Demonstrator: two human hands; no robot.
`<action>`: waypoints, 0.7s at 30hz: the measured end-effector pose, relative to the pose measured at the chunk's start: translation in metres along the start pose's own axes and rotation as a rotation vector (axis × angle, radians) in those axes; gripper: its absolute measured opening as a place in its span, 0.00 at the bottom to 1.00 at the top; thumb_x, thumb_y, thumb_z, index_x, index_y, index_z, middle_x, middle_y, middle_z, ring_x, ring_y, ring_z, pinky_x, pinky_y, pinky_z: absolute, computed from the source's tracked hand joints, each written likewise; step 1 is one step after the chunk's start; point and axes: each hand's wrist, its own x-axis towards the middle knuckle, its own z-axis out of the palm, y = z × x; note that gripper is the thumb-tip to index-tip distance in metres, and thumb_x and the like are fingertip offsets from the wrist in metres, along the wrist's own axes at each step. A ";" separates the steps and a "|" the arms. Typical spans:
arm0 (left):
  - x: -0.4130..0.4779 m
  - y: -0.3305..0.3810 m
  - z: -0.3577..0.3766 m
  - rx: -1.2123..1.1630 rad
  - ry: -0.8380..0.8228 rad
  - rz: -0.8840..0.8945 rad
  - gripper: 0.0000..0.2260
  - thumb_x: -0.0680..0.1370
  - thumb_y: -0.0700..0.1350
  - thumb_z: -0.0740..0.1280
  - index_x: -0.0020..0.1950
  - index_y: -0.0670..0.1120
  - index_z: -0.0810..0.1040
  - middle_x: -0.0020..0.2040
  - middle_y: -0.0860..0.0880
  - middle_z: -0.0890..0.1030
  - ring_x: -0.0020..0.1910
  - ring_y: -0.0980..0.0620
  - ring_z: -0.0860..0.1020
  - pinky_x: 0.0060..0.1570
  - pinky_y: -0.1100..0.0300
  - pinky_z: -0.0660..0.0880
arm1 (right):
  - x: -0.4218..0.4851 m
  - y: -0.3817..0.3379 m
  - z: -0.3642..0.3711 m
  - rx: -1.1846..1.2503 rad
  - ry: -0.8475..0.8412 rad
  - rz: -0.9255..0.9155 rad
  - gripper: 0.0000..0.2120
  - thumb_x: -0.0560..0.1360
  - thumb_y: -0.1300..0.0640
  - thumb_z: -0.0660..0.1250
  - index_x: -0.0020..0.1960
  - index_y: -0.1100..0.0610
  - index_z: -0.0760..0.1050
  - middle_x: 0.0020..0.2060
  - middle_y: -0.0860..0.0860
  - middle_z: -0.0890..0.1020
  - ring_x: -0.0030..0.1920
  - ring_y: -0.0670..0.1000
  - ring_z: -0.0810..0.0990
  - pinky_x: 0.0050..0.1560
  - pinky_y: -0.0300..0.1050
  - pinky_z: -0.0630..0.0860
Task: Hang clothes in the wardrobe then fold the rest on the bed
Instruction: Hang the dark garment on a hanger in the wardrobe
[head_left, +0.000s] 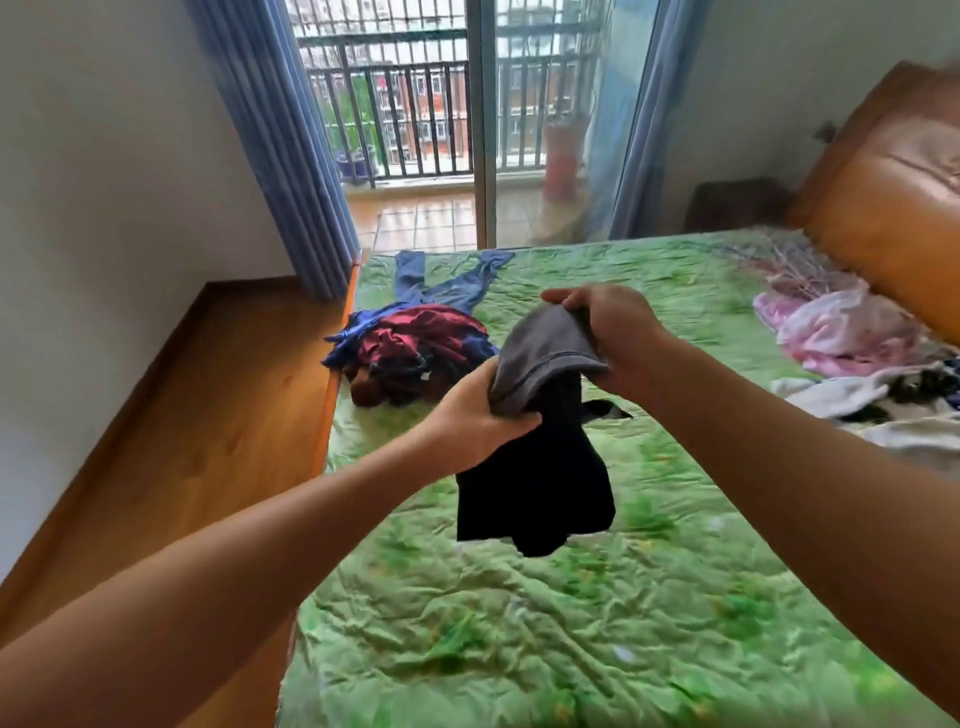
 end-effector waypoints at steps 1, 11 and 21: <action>0.003 0.004 -0.005 0.087 0.046 0.021 0.17 0.76 0.30 0.71 0.63 0.35 0.75 0.56 0.36 0.82 0.55 0.44 0.81 0.60 0.50 0.75 | -0.002 -0.008 -0.005 -0.002 0.015 -0.002 0.15 0.73 0.67 0.58 0.50 0.64 0.83 0.44 0.62 0.82 0.39 0.56 0.83 0.36 0.45 0.80; 0.034 0.053 -0.079 0.584 0.171 0.124 0.05 0.81 0.38 0.66 0.53 0.39 0.80 0.44 0.43 0.80 0.43 0.45 0.77 0.43 0.53 0.73 | -0.011 -0.048 -0.077 -0.572 -0.004 -0.323 0.18 0.73 0.76 0.62 0.55 0.58 0.79 0.46 0.57 0.81 0.46 0.58 0.83 0.40 0.51 0.83; 0.049 0.126 -0.120 0.823 0.135 0.222 0.15 0.83 0.52 0.63 0.58 0.42 0.82 0.50 0.45 0.84 0.50 0.45 0.82 0.58 0.45 0.76 | -0.016 -0.087 -0.077 -0.749 0.036 -0.597 0.29 0.83 0.39 0.58 0.49 0.65 0.80 0.36 0.58 0.80 0.39 0.55 0.77 0.43 0.55 0.77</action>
